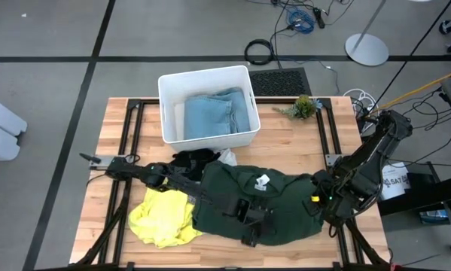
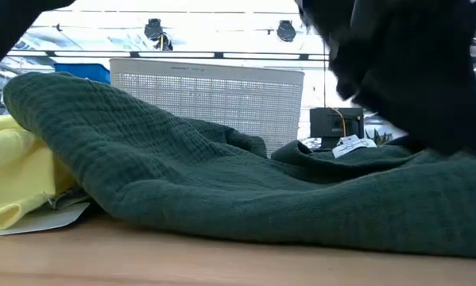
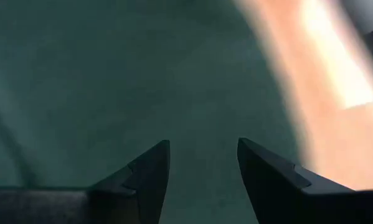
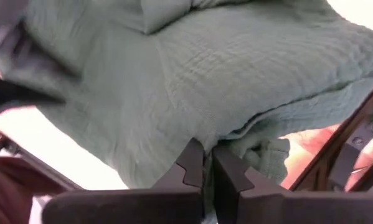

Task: Fold laundry
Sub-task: Fold the green polo shirt

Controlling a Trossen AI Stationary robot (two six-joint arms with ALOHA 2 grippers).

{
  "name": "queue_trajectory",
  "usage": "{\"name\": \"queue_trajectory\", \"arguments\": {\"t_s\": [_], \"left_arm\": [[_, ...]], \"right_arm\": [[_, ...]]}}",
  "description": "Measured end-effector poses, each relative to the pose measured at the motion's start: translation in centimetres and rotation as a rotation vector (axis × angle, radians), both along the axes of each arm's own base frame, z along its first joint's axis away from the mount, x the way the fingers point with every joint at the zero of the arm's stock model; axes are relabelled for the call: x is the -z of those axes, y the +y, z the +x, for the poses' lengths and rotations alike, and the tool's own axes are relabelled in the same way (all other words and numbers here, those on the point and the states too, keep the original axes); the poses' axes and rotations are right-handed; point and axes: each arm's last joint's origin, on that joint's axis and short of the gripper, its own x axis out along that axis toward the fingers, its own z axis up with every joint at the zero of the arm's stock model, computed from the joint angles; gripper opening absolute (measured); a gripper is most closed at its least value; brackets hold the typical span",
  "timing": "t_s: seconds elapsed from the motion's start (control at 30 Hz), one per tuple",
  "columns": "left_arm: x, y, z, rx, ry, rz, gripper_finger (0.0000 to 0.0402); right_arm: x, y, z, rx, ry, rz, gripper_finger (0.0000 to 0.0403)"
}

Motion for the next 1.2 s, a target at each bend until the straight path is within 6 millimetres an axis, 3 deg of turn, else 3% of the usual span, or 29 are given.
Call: {"name": "queue_trajectory", "arguments": {"t_s": [0.23, 0.47, 0.63, 0.8, 0.97, 1.1, 1.2], "left_arm": [[1.4, 4.2, 1.9, -0.046, 0.007, -0.058, 0.0198], [3.7, 6.2, 2.6, -0.029, -0.007, -0.154, 0.0198], [2.8, 6.3, 3.8, 0.052, -0.157, -0.304, 0.0198], [1.1, 5.9, 4.6, 0.112, -0.293, -0.373, 0.0198], [0.8, 6.1, 3.6, 0.121, -0.139, -0.373, 0.0198], [-0.4, 7.0, 1.6, 0.097, 0.021, -0.234, 0.0198], [-0.1, 7.3, 1.4, 0.063, 0.037, -0.142, 0.0198]], "right_arm": [[-0.2, 0.1, -0.1, -0.019, 0.014, 0.014, 0.0], [-3.2, 0.4, 0.6, -0.095, -0.149, 0.018, 0.0], [-5.2, 0.3, 0.6, -0.127, -0.203, 0.015, 0.0], [-5.4, 0.1, 0.4, -0.124, -0.19, 0.004, 0.0], [-5.4, 0.1, 0.4, -0.125, -0.186, 0.006, 0.0], [-5.4, 0.1, 0.4, -0.133, -0.185, 0.003, 0.0], [-5.4, 0.1, 0.5, -0.155, -0.192, 0.0, 0.0]]}}
